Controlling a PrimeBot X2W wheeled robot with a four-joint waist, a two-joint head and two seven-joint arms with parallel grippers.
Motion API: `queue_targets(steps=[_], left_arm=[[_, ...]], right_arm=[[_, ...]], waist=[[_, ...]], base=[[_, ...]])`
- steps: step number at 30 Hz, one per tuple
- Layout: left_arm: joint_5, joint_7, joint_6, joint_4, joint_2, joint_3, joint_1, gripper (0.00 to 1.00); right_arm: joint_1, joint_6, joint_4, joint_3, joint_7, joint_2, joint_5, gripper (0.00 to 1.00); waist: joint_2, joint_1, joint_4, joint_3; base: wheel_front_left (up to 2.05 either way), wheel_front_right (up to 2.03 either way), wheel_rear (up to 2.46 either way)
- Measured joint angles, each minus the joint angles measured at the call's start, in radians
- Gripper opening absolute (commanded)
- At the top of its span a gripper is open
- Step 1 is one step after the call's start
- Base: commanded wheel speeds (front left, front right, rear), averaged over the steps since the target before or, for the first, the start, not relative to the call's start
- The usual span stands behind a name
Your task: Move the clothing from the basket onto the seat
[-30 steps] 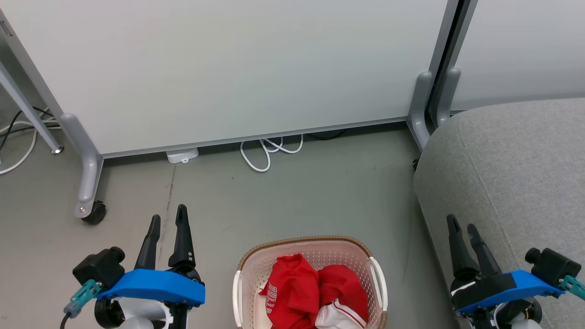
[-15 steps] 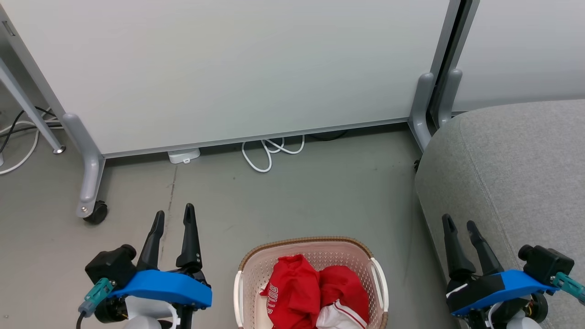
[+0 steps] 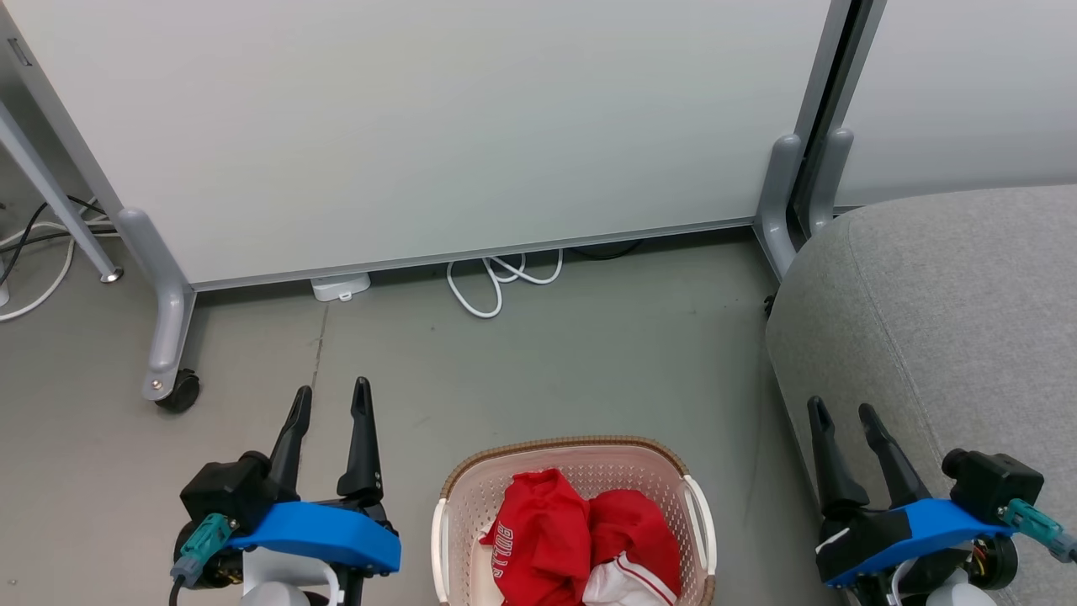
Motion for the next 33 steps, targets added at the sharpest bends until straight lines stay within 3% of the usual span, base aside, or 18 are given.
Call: queue_targets(steps=[21, 33], left_arm=[[0.109, -0.038, 0.007, 0.023, 0.002, -0.021, -0.015, 1.0], [0.097, -0.05, 0.021, 0.045, 0.002, -0.033, -0.018, 1.0]], right_arm=[[-0.009, 0.0, 0.001, 0.0, -0.023, -0.002, -0.148, 1.0], [-0.008, 0.001, 0.001, -0.003, -0.029, -0.003, -0.191, 1.0]], waist=[[0.0, 0.0, 0.003, -0.002], [0.0, 0.0, 0.004, -0.002]], base=[[0.0, 0.0, 0.0], [0.0, 0.0, 0.0]])
